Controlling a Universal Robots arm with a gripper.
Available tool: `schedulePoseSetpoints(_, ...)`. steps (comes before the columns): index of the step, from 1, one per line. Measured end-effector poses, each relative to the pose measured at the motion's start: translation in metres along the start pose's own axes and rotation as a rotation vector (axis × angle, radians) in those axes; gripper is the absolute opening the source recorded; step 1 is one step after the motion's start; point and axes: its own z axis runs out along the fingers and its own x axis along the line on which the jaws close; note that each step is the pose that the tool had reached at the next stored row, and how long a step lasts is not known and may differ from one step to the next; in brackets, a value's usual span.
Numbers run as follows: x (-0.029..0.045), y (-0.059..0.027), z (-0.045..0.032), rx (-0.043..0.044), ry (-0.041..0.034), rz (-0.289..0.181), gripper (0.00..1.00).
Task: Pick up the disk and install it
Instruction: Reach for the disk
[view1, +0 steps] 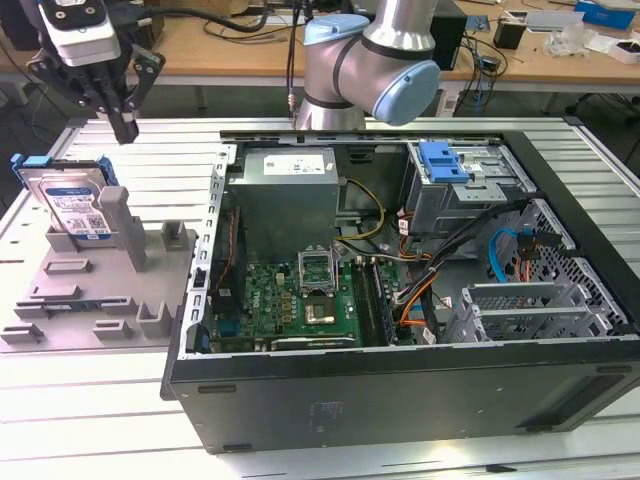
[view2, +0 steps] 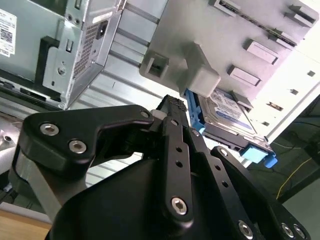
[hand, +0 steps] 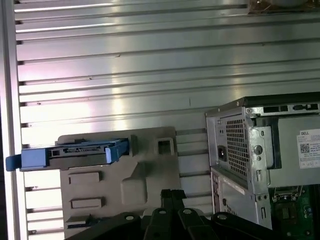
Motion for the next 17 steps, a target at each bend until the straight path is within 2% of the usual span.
schedulePoseSetpoints(4, 0.0116, 0.0018, 0.0002, 0.0, 0.0, 0.001, 0.11)
schedulePoseSetpoints(6, 0.0205, 0.0033, 0.0003, 0.0001, 0.0, 0.002, 0.11)
schedulePoseSetpoints(17, 0.0481, 0.0081, 0.001, 0.0001, -0.0002, 0.006, 0.11)
